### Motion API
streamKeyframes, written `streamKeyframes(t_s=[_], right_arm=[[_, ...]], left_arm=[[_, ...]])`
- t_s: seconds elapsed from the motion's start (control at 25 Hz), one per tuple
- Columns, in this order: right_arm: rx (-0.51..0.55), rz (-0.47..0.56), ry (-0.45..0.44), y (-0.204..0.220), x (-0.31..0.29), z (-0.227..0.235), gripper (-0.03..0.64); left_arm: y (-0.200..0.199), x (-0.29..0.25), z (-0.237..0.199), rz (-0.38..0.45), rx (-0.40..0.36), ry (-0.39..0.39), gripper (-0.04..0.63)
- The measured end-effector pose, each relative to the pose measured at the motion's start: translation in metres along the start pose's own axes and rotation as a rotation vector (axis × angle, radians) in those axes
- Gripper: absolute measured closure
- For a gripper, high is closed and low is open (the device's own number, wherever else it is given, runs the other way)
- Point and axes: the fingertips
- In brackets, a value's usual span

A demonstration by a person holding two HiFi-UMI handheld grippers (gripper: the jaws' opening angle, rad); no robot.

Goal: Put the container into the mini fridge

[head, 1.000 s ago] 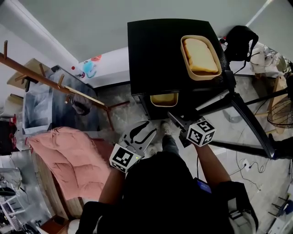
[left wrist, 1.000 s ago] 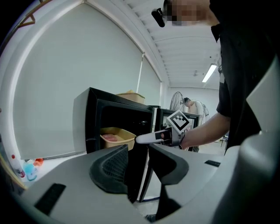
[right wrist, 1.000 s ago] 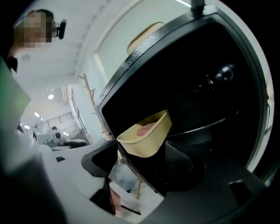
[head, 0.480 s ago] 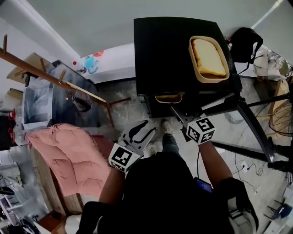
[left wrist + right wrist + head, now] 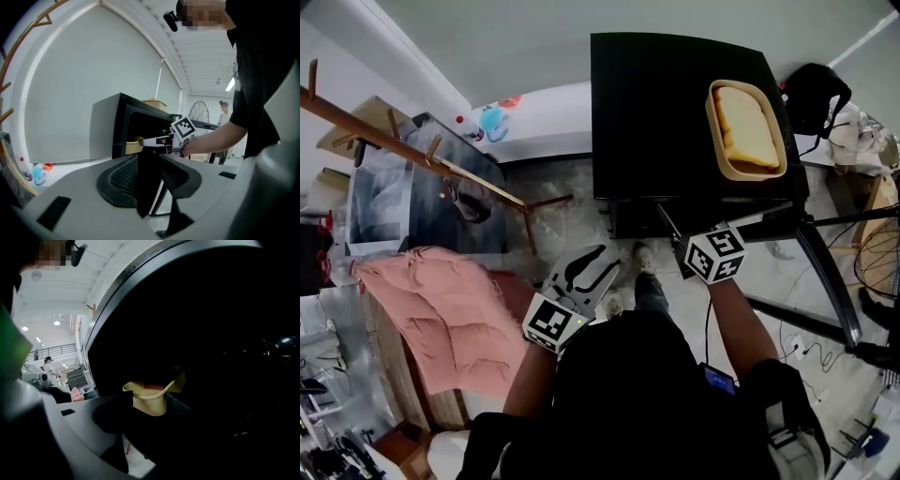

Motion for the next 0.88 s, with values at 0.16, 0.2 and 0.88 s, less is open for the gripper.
streamKeyframes(t_s=[0.16, 0.2, 0.88], right_arm=[[0.001, 0.006, 0.019, -0.003, -0.006, 0.004, 0.376], [0.001, 0.008, 0.024, -0.003, -0.008, 0.005, 0.377], [0.068, 0.007, 0.101, -0.006, 0.018, -0.016, 0.383]], left_arm=[[0.001, 0.003, -0.006, -0.001, -0.003, -0.014, 0.443], [0.001, 0.005, -0.008, -0.002, -0.004, -0.019, 0.443], [-0.017, 0.031, -0.016, 0.096, 0.001, -0.047, 0.445]])
Point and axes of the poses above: the fingertips, and each gripper's own axes: x backward along the fingers, z to its right, y out of its underside, and after that the axes turned 6 degrees about -y, right-handed
